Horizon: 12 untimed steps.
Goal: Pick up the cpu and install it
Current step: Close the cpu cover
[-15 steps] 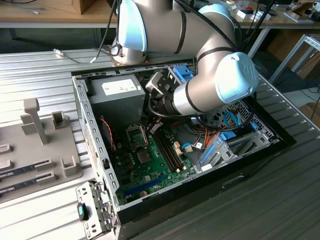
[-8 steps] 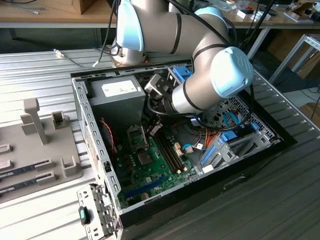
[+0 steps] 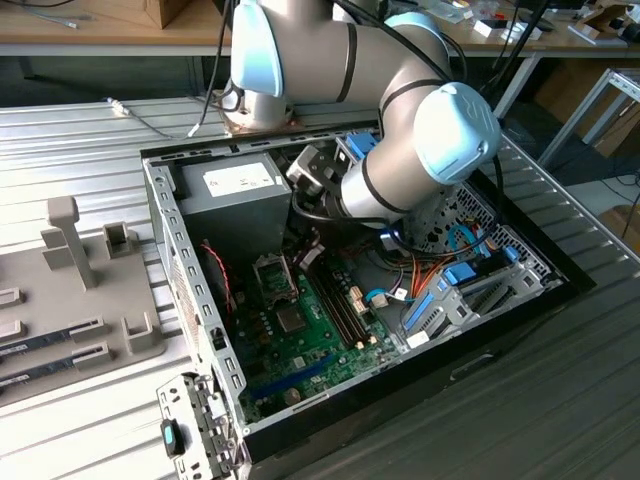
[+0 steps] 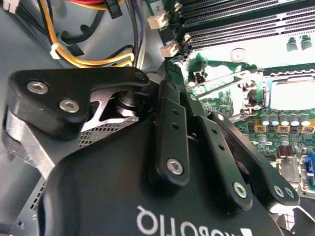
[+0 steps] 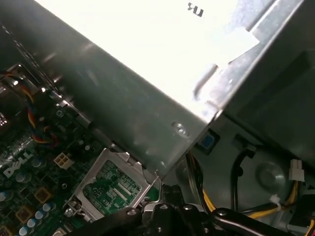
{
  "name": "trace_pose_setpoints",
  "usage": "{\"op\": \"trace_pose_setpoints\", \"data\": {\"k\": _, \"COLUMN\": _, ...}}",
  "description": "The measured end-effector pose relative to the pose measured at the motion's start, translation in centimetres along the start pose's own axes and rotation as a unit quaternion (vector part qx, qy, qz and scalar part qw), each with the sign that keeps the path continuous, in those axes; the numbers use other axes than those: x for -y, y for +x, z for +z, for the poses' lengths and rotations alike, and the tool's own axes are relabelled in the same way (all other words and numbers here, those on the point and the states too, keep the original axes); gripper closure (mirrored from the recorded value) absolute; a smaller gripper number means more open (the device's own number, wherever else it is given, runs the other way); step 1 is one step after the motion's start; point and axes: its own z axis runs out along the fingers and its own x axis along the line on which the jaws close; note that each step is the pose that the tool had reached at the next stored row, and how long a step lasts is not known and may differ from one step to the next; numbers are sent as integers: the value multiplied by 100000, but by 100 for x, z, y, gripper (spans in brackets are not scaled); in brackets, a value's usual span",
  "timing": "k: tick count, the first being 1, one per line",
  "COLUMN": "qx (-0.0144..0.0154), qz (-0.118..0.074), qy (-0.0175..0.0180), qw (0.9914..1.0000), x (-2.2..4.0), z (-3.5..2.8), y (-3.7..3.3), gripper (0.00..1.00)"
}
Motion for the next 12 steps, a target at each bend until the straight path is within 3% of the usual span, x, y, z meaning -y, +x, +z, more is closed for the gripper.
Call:
{"op": "trace_pose_setpoints", "data": {"k": 3, "qx": 30, "qz": 18, "qy": 1, "qw": 100000, "x": -28, "z": -54, "y": -7, "gripper": 89}}
{"op": "trace_pose_setpoints", "data": {"k": 5, "qx": 32, "qz": 34, "qy": 5, "qw": 100000, "x": -33, "z": -52, "y": -11, "gripper": 89}}
{"op": "trace_pose_setpoints", "data": {"k": 8, "qx": 29, "qz": 38, "qy": 12, "qw": 100000, "x": -99, "z": -13, "y": -78, "gripper": 89}}
{"op": "trace_pose_setpoints", "data": {"k": 12, "qx": 27, "qz": 38, "qy": 10, "qw": 100000, "x": -115, "z": -3, "y": -65, "gripper": 89}}
